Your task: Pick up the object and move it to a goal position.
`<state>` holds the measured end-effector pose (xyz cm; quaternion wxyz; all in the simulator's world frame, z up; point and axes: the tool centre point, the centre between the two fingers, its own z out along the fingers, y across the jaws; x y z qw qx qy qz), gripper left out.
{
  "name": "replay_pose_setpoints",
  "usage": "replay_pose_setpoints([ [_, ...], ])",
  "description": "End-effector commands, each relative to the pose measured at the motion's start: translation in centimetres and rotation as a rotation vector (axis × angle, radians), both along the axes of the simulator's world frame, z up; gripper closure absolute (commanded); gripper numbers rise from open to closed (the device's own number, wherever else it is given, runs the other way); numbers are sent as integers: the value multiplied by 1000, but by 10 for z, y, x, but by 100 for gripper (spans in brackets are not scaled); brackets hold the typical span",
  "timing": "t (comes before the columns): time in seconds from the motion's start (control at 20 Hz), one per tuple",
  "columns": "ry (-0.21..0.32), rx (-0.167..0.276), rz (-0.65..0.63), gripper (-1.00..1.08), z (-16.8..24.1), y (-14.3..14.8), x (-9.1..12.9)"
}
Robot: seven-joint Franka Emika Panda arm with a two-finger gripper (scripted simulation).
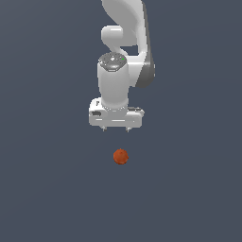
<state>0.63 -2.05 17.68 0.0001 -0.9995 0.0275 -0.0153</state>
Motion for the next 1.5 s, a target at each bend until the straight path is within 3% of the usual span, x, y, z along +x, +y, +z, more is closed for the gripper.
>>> replay_pose_setpoints([
  [0.0,0,0,0,-92,0,0,0],
  [0.85,24,-24,51,-92,-1,10,-4],
  [1.45,30,-31,259,-92,-15,12,10],
])
